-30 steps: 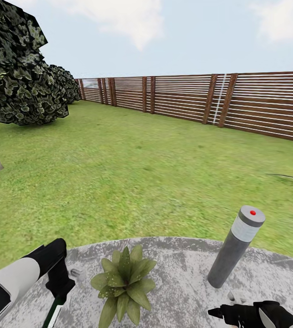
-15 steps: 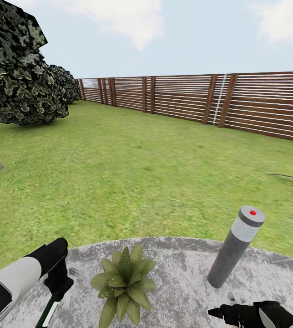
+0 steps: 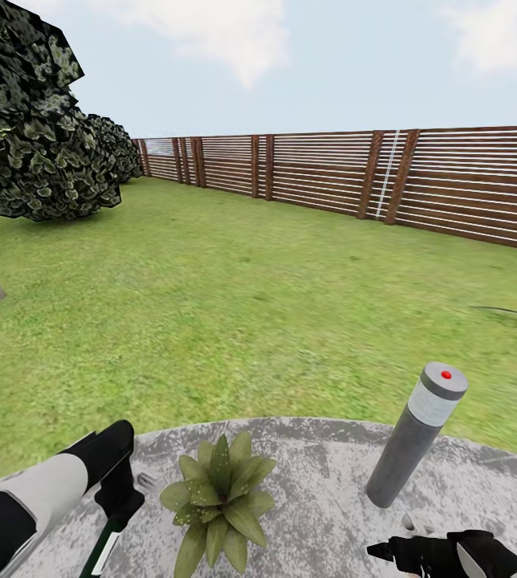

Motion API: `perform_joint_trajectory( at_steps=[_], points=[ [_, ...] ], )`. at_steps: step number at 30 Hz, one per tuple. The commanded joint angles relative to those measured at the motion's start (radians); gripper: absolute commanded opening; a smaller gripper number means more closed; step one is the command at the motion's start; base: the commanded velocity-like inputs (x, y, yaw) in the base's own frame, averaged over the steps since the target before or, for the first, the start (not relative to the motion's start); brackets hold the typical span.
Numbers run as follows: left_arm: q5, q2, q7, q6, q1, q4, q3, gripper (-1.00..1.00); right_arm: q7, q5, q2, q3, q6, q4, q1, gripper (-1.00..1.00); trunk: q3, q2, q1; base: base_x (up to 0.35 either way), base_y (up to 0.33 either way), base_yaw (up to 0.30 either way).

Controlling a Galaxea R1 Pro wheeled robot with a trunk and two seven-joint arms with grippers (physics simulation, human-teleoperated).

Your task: Pick up the pesticide atomizer in the garden and spray insectifuge to fully cover both potted plants in the garden.

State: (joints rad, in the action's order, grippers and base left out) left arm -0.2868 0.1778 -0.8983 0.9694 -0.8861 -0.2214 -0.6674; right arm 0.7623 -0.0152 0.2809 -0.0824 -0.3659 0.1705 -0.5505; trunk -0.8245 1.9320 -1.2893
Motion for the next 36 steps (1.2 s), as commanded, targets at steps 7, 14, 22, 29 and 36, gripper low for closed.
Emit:
perform_joint_trajectory(
  at_steps=[7, 14, 22, 29, 36],
  points=[
    [-0.011, 0.000, -0.008, 0.003, 0.004, -0.003, 0.000, -1.00, 0.003, -0.002, 0.000, -0.008, -0.010, 0.001, 0.000, 1.00, -0.001, 0.000, 0.000, 0.000, 0.000, 0.000],
    [-0.011, 0.001, -0.008, 0.003, 0.004, -0.003, 0.001, -1.00, 0.003, -0.002, 0.000, -0.008, -0.011, 0.001, 0.000, 1.00, -0.001, 0.000, 0.000, 0.000, 0.000, 0.000],
    [-0.011, 0.026, 0.012, 0.005, 0.004, -0.003, 0.008, -1.00, 0.003, -0.002, 0.000, -0.008, -0.010, 0.001, 0.000, 1.00, -0.001, 0.000, 0.000, 0.000, 0.000, 0.000],
    [-0.009, 0.032, 0.080, 0.007, 0.004, -0.002, 0.006, -1.00, 0.003, -0.002, 0.000, -0.008, -0.010, 0.001, 0.000, 1.00, -0.001, 0.000, 0.000, 0.000, 0.000, 0.000],
    [0.117, -0.027, 0.071, 0.002, 0.013, 0.005, 0.008, -1.00, 0.003, -0.002, 0.000, -0.008, -0.010, 0.001, 0.000, 1.00, -0.001, 0.000, 0.000, 0.000, 0.000, 0.000]
  ],
)
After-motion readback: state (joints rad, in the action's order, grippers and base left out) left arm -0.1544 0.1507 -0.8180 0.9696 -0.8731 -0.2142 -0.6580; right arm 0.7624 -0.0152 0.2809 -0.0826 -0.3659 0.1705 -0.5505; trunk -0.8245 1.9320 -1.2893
